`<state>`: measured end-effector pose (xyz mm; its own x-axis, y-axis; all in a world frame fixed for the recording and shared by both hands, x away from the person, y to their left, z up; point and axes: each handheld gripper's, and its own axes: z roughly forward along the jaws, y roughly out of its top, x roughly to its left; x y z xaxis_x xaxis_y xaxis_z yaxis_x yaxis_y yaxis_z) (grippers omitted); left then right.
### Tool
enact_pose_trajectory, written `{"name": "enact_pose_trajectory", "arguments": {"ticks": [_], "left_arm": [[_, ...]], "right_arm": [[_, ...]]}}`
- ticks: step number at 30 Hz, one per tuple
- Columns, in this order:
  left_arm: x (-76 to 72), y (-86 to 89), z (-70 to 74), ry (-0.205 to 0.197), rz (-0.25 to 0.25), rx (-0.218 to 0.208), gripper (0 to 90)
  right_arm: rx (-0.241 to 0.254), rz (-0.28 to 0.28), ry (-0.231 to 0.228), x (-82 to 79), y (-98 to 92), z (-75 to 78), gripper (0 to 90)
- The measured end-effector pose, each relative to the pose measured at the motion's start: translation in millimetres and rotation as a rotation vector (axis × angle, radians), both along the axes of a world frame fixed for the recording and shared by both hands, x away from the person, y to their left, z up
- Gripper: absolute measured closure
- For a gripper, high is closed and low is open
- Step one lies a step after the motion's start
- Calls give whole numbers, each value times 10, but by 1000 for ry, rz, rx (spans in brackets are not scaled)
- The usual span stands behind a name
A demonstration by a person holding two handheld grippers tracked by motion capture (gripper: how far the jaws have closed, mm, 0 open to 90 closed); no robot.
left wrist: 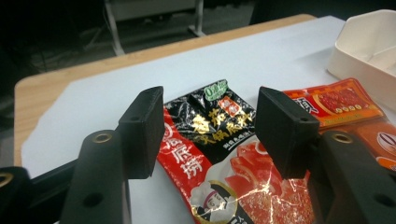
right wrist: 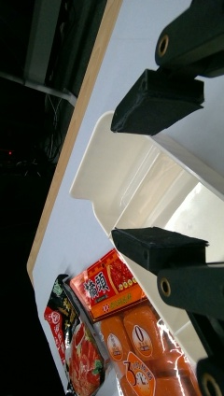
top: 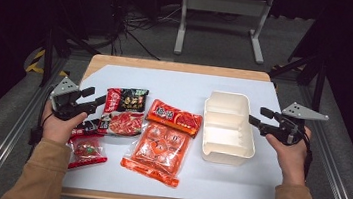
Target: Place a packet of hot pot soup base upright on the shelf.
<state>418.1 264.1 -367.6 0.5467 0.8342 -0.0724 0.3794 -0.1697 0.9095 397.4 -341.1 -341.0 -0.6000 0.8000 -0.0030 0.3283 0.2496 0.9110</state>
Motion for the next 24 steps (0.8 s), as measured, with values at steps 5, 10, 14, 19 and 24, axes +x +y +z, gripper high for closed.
{"name": "enact_pose_trajectory", "arguments": {"ticks": [5, 10, 14, 19, 24], "left_arm": [[163, 20, 34, 30, 3, -16, 425], [276, -23, 32, 46, 18, 20, 421], [394, -48, 50, 76, 13, 50, 411], [505, -63, 50, 88, 21, 89, 375], [642, -40, 18, 99, 35, 110, 353]], "right_arm": [[9, -7, 20, 33, -18, -24, 393], [14, -9, 18, 48, -25, -29, 389], [6, -4, 14, 51, -27, -36, 380], [8, -6, 19, 36, -33, -44, 379], [41, 12, 27, 18, -38, -48, 383]]}}
